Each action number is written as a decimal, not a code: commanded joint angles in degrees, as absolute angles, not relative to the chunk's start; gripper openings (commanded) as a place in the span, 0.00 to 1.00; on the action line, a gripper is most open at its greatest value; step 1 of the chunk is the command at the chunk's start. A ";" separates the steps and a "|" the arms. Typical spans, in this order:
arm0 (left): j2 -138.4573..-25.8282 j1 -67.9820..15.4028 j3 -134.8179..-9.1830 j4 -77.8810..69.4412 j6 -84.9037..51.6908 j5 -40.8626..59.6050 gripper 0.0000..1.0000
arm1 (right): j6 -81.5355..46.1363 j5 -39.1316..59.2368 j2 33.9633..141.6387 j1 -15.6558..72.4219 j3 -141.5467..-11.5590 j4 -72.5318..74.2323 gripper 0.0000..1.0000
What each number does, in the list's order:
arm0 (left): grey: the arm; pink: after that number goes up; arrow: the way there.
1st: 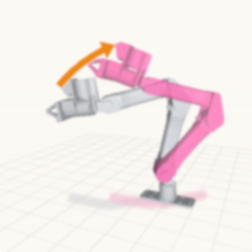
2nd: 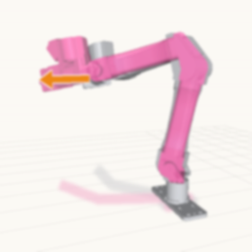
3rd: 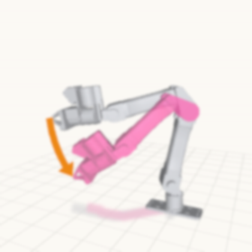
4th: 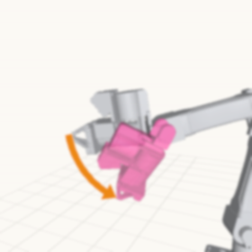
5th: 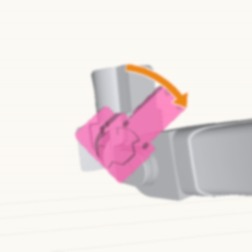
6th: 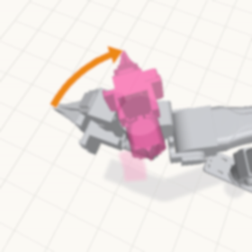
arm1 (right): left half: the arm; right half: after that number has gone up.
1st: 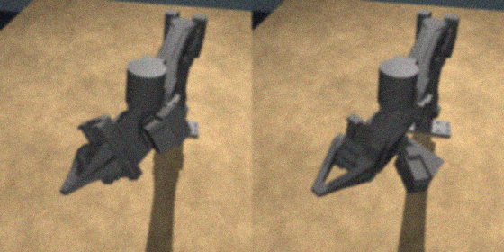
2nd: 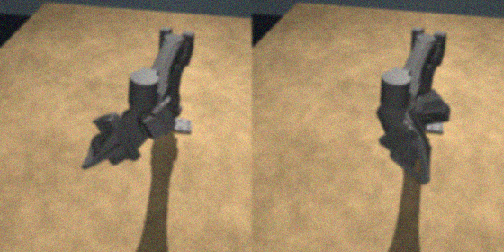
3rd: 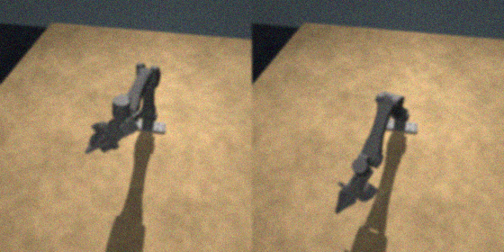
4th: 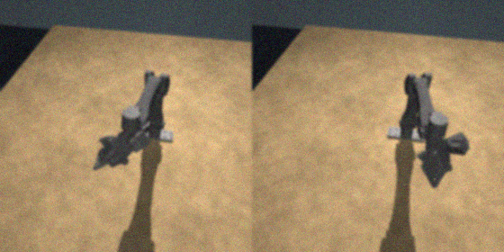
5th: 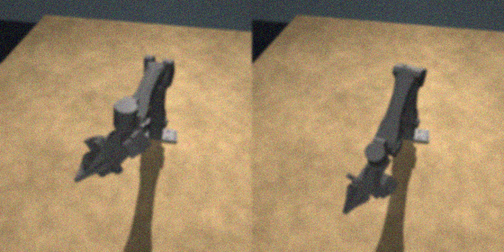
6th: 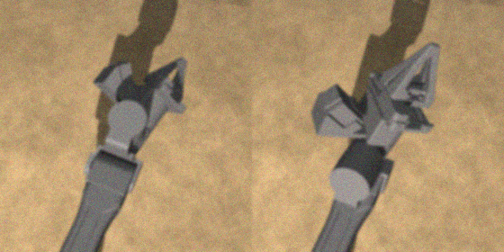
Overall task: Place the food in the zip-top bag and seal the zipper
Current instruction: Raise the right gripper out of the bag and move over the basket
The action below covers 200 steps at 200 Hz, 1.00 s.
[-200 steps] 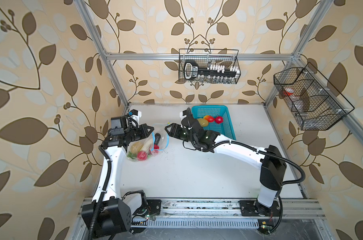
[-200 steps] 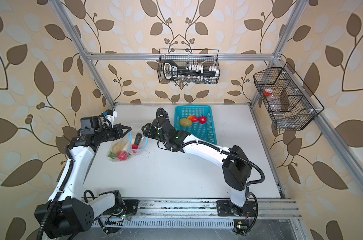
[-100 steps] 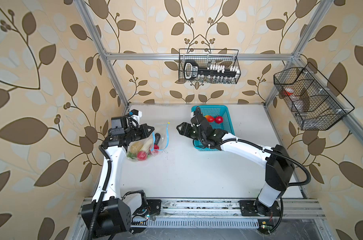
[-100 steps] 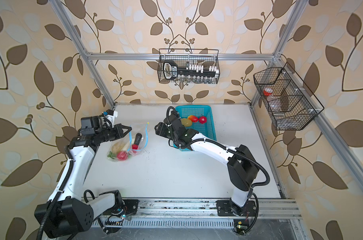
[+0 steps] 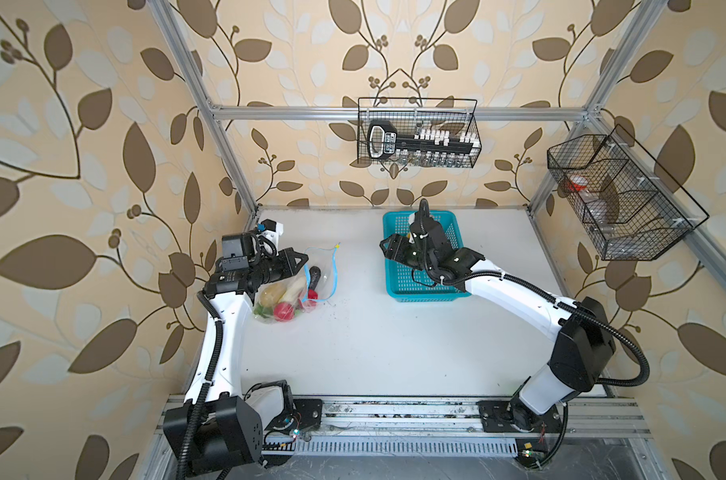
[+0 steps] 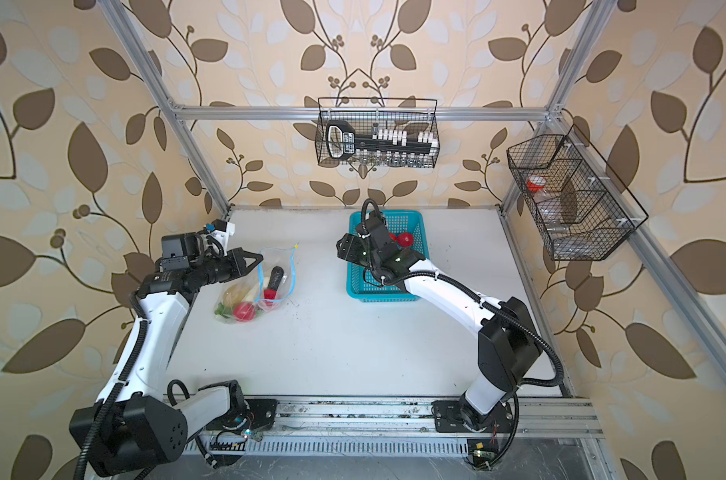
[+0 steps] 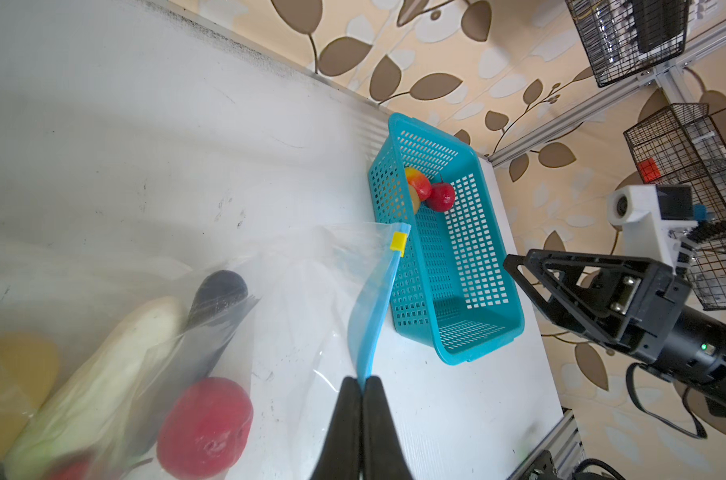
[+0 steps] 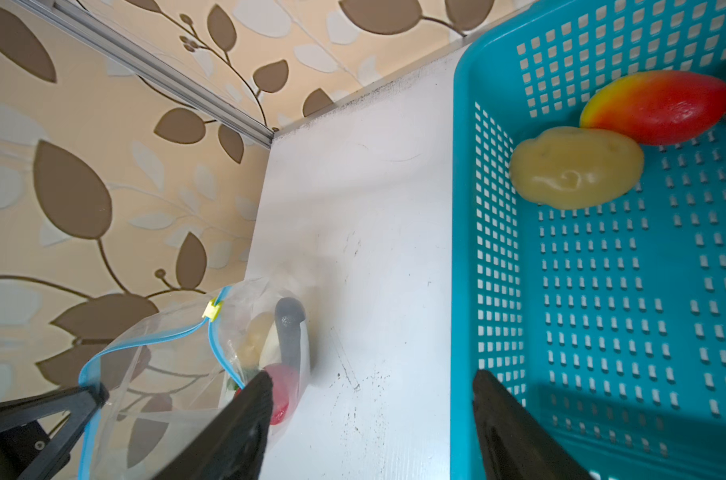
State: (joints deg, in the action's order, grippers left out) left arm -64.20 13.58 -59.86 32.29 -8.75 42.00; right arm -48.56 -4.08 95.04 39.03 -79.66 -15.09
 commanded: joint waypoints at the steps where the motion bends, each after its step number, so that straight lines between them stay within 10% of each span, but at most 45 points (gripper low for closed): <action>1: -63.94 14.01 -59.50 30.50 -7.56 43.27 0.00 | -45.71 -3.17 96.62 37.96 -82.61 -18.28 0.77; 32: -63.54 14.12 -59.24 30.27 -7.56 43.00 0.00 | -43.66 -2.60 98.57 35.55 -85.33 -21.05 0.79; 40: -63.54 14.12 -59.24 30.24 -7.57 42.98 0.00 | -43.02 -3.10 99.10 34.90 -86.13 -21.94 1.00; 200: -63.37 15.23 -59.15 30.27 -7.27 43.42 0.00 | -29.45 -22.41 110.63 28.34 -101.69 -41.40 1.00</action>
